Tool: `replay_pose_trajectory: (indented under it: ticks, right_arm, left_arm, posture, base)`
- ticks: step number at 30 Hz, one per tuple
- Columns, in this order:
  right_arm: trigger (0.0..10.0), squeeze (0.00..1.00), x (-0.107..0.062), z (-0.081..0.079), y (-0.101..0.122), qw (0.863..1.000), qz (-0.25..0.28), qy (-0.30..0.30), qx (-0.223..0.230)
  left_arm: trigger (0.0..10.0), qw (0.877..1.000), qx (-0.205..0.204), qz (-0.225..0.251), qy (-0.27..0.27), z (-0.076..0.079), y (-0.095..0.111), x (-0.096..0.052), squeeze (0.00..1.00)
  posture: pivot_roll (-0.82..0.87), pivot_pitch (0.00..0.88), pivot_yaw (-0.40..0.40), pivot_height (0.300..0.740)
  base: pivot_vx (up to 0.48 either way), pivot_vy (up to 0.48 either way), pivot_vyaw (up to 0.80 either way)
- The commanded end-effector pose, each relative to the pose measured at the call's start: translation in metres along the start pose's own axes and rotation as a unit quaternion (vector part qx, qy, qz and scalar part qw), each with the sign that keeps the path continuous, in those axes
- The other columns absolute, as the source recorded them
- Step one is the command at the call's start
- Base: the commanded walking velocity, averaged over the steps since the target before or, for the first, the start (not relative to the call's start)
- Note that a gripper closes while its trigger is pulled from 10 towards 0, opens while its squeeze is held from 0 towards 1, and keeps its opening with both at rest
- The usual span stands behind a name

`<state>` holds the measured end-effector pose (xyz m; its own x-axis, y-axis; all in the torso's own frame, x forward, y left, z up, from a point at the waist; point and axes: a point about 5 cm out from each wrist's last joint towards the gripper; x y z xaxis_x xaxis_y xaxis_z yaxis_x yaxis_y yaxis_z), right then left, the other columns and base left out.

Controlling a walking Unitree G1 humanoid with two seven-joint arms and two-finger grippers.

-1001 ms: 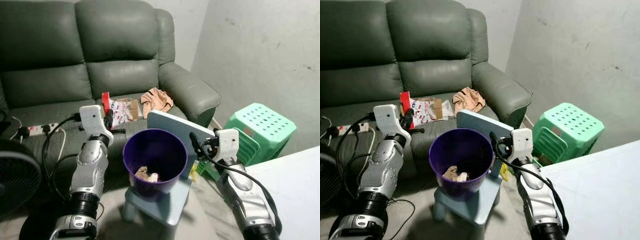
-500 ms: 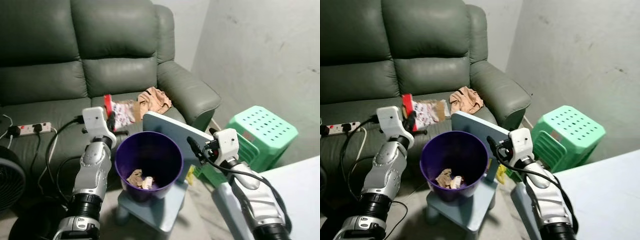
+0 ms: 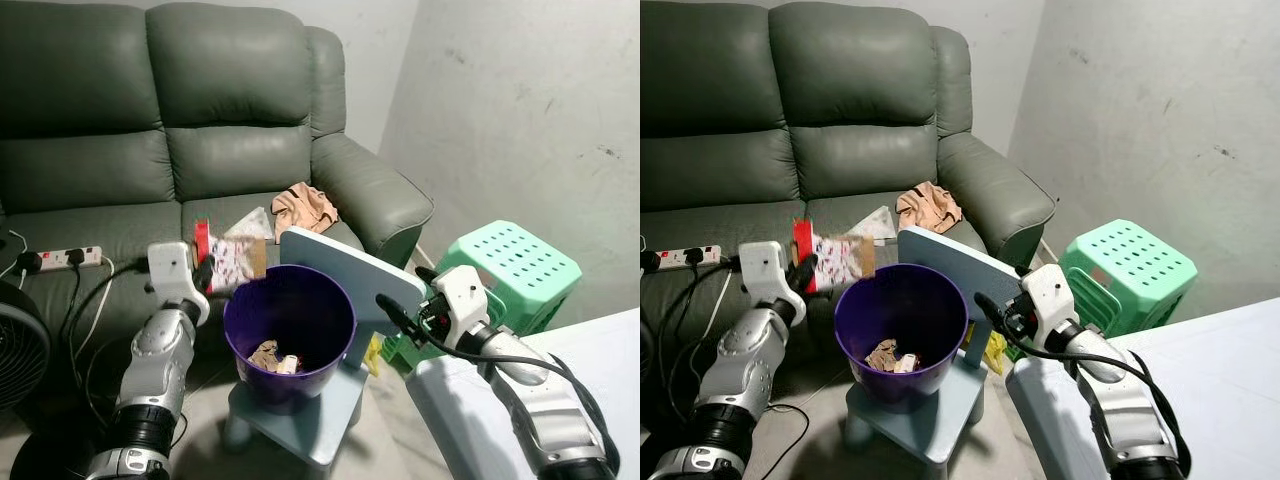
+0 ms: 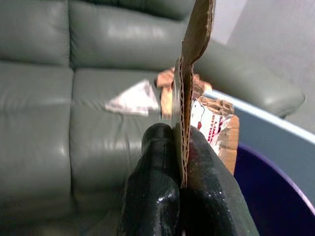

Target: Picking trash to rubbish bin

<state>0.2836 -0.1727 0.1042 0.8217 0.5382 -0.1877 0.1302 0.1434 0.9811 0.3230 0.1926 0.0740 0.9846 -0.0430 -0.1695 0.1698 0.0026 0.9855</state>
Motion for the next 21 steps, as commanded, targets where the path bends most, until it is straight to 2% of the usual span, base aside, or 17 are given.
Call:
replay_pose_trajectory:
  ticks: [1, 7, 9, 11, 13, 15, 17, 21]
  right_arm:
    - [10.0, 0.00, -0.006, 0.001, 0.005, 1.000, -0.001, 0.009, -0.004]
    - [10.0, 0.00, -0.018, -0.005, 0.004, 1.000, -0.006, 0.013, 0.014]
    - [10.0, 0.00, -0.024, -0.010, 0.004, 0.999, -0.008, 0.023, 0.026]
    - [10.0, 0.00, -0.031, -0.015, 0.006, 0.999, -0.006, 0.035, 0.036]
    - [10.0, 0.00, -0.034, -0.019, 0.008, 0.998, -0.006, 0.045, 0.043]
    - [10.0, 0.00, -0.044, -0.023, 0.013, 0.997, -0.006, 0.057, 0.058]
    - [10.0, 0.00, -0.047, -0.024, 0.014, 0.996, -0.007, 0.059, 0.063]
    - [10.0, 0.00, -0.059, -0.026, 0.020, 0.995, -0.014, 0.060, 0.073]
  left_arm:
    - [10.0, 1.000, 0.005, 0.004, -0.019, 0.006, 0.001, -0.001, 0.00]
    - [10.0, 0.998, 0.019, 0.006, -0.052, 0.013, -0.001, -0.003, 0.00]
    - [10.0, 0.998, 0.013, 0.008, -0.065, 0.014, -0.001, -0.003, 0.00]
    - [10.0, 0.997, 0.023, 0.010, -0.077, 0.015, 0.001, -0.003, 0.00]
    - [10.0, 0.996, 0.022, 0.010, -0.087, 0.015, 0.002, -0.001, 0.00]
    - [10.0, 0.994, 0.032, 0.012, -0.100, 0.013, 0.006, 0.001, 0.00]
    - [10.0, 0.994, 0.031, 0.011, -0.102, 0.011, 0.007, 0.003, 0.00]
    - [10.0, 0.994, 0.030, 0.009, -0.108, 0.006, 0.010, 0.008, 0.00]
  posture:
    - [0.00, 0.000, -0.141, 0.740]
    - [-0.01, 0.022, -0.158, 0.740]
    - [-0.02, 0.039, -0.163, 0.740]
    - [-0.03, 0.075, -0.171, 0.740]
    - [-0.03, 0.075, -0.171, 0.740]
    - [-0.05, 0.121, -0.183, 0.740]
    - [-0.05, 0.121, -0.183, 0.740]
    - [-0.08, 0.176, -0.198, 0.740]
  base:
    - [0.000, 0.000, 0.00]
    - [0.000, 0.000, 0.00]
    - [0.000, 0.000, 0.00]
    - [0.000, 0.000, 0.00]
    - [0.000, 0.000, 0.00]
    - [0.000, 0.000, 0.00]
    - [0.000, 0.000, 0.00]
    - [0.000, 0.000, 0.00]
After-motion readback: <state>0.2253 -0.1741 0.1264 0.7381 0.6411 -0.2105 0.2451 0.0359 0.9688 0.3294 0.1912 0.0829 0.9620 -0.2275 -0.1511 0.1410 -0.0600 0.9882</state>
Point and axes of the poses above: a point about 5 cm out from each wrist's last joint towards the gripper, its own x axis pointing out of the wrist towards the gripper, its own y axis along the axis of the wrist's last joint, z = x × y, and after that the axes turned 7 degrees about x, right-handed
